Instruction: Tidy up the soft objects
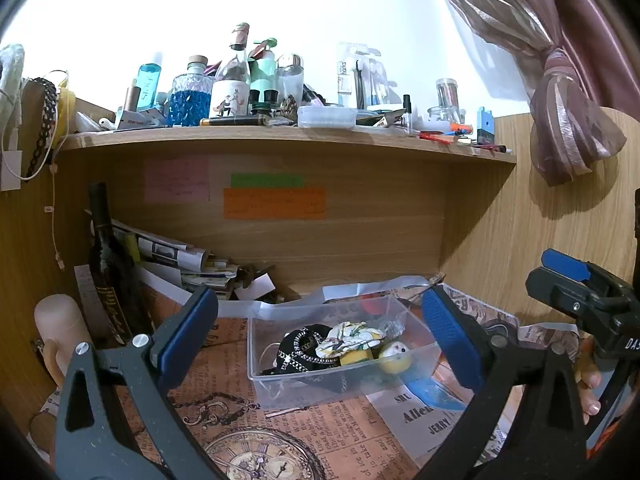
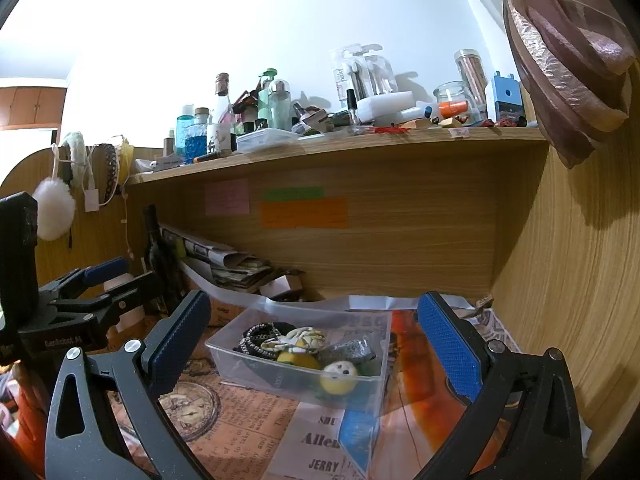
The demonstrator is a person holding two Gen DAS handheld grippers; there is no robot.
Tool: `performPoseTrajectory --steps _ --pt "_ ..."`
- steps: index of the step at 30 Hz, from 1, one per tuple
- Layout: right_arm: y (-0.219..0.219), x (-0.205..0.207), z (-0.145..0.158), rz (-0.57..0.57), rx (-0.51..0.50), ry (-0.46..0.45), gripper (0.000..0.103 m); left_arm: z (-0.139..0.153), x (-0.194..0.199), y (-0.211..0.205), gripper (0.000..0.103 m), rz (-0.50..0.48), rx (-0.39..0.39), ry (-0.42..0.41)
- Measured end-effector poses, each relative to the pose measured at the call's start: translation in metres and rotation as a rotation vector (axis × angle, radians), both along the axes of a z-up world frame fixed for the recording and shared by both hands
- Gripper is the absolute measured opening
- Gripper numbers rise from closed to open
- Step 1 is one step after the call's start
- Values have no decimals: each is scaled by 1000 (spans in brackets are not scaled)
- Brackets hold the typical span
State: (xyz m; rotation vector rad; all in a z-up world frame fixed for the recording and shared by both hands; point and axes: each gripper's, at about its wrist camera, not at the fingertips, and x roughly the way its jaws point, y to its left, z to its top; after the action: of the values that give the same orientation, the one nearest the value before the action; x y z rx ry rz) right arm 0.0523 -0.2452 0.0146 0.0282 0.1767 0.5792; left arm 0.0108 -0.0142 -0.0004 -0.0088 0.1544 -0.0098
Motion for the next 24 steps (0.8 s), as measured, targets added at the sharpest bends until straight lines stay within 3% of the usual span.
performPoseTrajectory --steps 24 --pt "1 -2 0 0 -3 0 103 3 1 0 103 1 -20 8"
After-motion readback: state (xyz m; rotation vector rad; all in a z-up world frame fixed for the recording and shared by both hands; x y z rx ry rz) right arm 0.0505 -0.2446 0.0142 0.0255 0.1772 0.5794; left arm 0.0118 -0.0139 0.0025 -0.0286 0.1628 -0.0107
